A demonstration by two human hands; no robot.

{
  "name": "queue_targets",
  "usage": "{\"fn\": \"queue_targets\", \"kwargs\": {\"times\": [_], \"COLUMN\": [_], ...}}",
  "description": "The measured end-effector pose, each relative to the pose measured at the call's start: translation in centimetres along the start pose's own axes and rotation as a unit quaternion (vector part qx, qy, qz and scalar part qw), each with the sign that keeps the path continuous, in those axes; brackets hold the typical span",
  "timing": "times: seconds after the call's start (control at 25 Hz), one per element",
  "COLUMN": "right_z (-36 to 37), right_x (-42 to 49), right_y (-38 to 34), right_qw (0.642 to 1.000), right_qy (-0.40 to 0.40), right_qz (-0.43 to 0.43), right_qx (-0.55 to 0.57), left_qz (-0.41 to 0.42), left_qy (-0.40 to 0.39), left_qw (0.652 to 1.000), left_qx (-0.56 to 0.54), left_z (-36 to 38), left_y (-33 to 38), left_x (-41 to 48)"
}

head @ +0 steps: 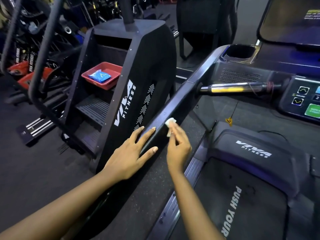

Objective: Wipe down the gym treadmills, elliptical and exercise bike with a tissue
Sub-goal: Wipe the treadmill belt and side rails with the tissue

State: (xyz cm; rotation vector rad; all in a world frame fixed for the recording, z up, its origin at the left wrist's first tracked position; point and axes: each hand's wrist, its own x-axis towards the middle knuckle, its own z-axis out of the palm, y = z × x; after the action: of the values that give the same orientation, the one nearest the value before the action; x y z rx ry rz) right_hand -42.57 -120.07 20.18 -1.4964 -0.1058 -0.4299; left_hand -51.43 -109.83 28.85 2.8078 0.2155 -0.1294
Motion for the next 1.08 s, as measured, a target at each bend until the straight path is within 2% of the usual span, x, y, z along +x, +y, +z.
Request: {"fn": "queue_targets", "kwargs": {"times": [0.12,0.24,0.6,0.76,0.88,1.08], "right_z": [-0.4,0.3,0.6,0.9,1.9,1.9], "right_x": [6.8,10.2,-0.2,5.2,8.6,5.4], "right_y": [2.0,3.4,3.0,4.9,6.2,5.7], "right_qw": [0.993,0.995,0.997,0.985,0.983,0.970], "right_qy": [0.057,0.023,0.027,0.076,0.072,0.087], "right_qz": [0.098,0.095,0.064,0.142,0.156,0.203], "right_qx": [0.030,-0.016,0.032,0.068,0.070,0.103], "left_qz": [-0.003,-0.004,-0.002,0.007,0.005,-0.006], "left_qy": [-0.005,-0.005,-0.003,-0.003,-0.004,-0.010], "left_qw": [1.000,1.000,1.000,1.000,1.000,1.000], "left_qx": [0.001,0.001,0.009,0.001,-0.003,0.007], "left_z": [0.1,0.2,0.3,0.3,0.3,0.1], "left_y": [-0.2,-0.4,-0.4,-0.6,-0.6,-0.3], "left_x": [0.0,0.1,0.2,0.2,0.2,0.2]}}
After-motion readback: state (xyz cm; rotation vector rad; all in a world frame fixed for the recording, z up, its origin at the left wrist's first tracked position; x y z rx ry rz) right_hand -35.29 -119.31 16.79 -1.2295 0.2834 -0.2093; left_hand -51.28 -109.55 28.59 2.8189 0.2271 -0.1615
